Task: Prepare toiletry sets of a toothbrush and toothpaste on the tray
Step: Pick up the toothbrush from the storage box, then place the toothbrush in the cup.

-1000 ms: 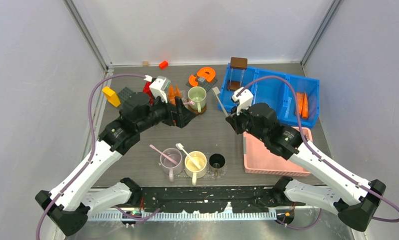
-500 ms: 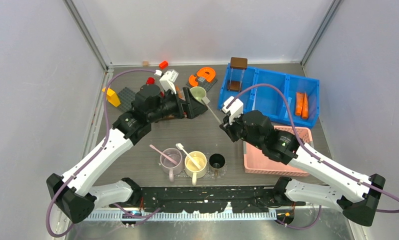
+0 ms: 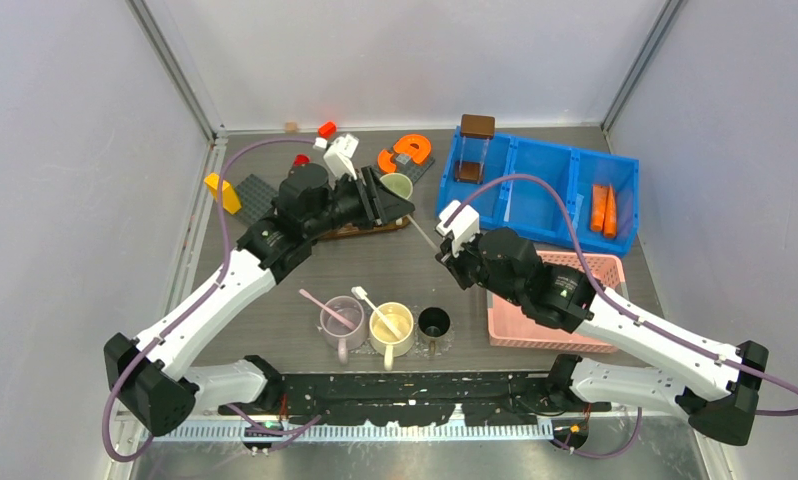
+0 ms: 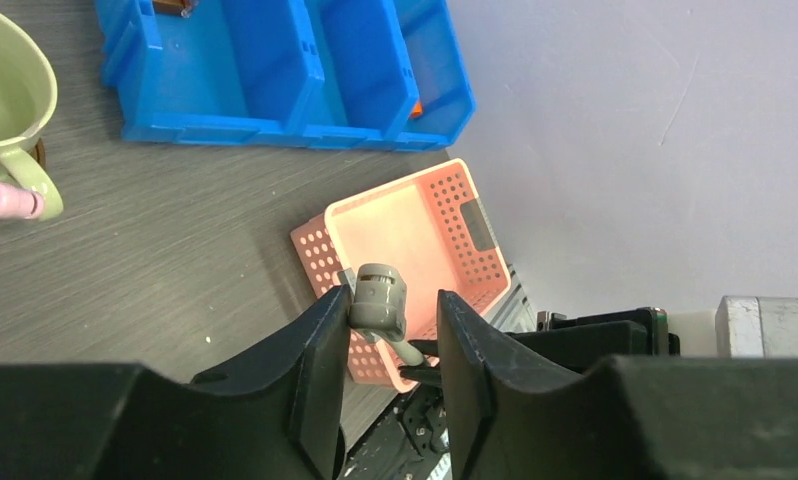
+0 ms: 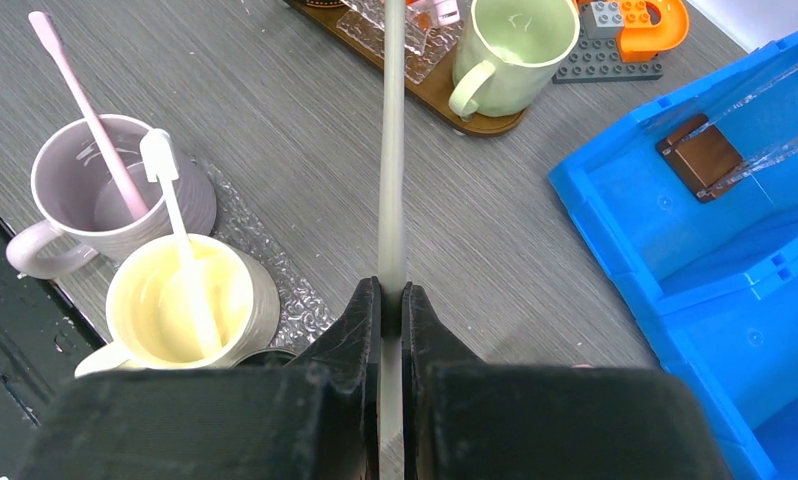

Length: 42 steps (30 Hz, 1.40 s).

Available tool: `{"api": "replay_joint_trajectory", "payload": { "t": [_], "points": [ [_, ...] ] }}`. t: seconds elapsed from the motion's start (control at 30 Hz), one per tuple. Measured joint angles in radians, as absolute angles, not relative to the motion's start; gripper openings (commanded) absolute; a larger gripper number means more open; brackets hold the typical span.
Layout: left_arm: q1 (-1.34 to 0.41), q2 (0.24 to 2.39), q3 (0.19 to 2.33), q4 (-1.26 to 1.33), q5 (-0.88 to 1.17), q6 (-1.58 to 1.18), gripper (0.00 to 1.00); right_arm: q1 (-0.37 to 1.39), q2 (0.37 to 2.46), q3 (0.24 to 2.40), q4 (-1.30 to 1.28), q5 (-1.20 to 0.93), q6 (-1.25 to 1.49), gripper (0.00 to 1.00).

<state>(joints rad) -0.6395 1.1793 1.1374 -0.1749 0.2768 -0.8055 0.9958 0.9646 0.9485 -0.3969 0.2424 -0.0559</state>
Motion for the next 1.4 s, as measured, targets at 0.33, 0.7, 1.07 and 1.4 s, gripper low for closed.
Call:
{"api": "replay_joint_trajectory", "payload": {
  "t": [0.33, 0.7, 1.07, 1.4],
  "points": [
    [-0.638, 1.200, 1.120, -0.153, 0.308, -0.840, 0.00, 0.996, 0.962, 0.933, -0.393, 0.249, -0.056, 0.11],
    [-0.648, 1.158, 1.070, -0.146, 0.263, -0.817, 0.00, 0.999, 0.910, 0.896, -0.379, 0.280, -0.046, 0.84],
    [-0.828, 0.994, 0.994, -0.140, 0.024, -0.671, 0.00, 0.999, 0.756, 0.814, -0.301, 0.389, -0.017, 0.93],
    [-1.000, 0.937, 0.856, -0.046, -0.153, -0.541, 0.00, 0.999, 0.569, 0.714, -0.194, 0.606, 0.028, 0.93]
  ]
}}
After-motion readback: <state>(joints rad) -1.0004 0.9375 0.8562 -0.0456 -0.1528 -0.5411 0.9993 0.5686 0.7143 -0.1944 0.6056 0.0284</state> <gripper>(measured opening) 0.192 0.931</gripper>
